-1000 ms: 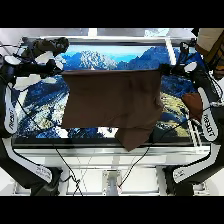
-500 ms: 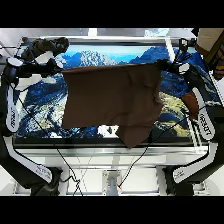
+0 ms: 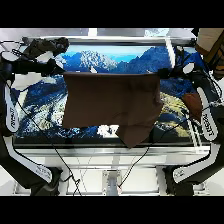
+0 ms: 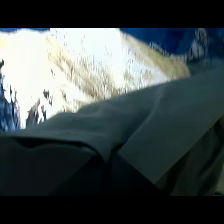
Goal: Fold the shirts.
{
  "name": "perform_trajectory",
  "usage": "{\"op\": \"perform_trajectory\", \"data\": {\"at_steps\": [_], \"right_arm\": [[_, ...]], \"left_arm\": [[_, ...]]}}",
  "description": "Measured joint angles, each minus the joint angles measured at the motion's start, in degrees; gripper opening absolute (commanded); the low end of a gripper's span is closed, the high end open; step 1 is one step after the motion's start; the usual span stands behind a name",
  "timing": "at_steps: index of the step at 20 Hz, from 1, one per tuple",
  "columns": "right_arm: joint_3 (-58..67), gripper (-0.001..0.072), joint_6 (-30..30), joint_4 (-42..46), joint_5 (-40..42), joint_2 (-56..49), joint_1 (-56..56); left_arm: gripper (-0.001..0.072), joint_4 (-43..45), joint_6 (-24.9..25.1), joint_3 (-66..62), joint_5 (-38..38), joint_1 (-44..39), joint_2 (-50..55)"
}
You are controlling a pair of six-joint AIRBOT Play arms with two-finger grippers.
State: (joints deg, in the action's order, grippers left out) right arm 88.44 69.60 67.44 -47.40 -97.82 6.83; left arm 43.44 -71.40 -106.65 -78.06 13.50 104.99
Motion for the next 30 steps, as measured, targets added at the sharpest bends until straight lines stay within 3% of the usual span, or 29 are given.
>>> {"op": "perform_trajectory", "data": {"at_steps": [8,17,18,19,20,23,25,30], "right_arm": [[0.0,0.0025,-0.81,2.95,-14.99,-0.31,0.66],[-4.09,0.0025,-0.52,1.64,-17.99,-3.43,0.7],[-4.35,0.003,-0.52,1.27,-17.92,-3.78,0.7],[-4.55,0.0127,-0.52,0.74,-17.73,-4.13,0.7],[-4.68,0.027,-0.59,0.28,-17.57,-4.37,0.7],[-4.9,0.0278,-1.29,-1.62,-16.59,-4.76,1.07],[-4.96,0.0333,-1.57,-2.78,-16.26,-4.94,1.9],[-4.96,0.0335,-1.9,-4.37,-17.79,-4.96,6.62]], "left_arm": [[0.0011,9.84,-4.68,5.88,-8.44,-0.87,0.0],[0.0022,12.68,-5.75,12.85,-2.21,-2.99,2.54],[0.0142,12.76,-5.75,13.0,-1.53,-3.04,3.1],[0.0393,12.81,-5.75,13.11,-1.2,-3.1,3.52],[0.0476,12.74,-5.73,13.18,-1.01,-3.1,3.87],[0.0479,11.28,-5.46,13.31,0.79,-2.93,4.39],[0.0481,10.38,-5.31,13.33,1.79,-2.56,4.52],[0.0481,9.16,-5.79,13.27,1.03,-0.83,4.61]]}}
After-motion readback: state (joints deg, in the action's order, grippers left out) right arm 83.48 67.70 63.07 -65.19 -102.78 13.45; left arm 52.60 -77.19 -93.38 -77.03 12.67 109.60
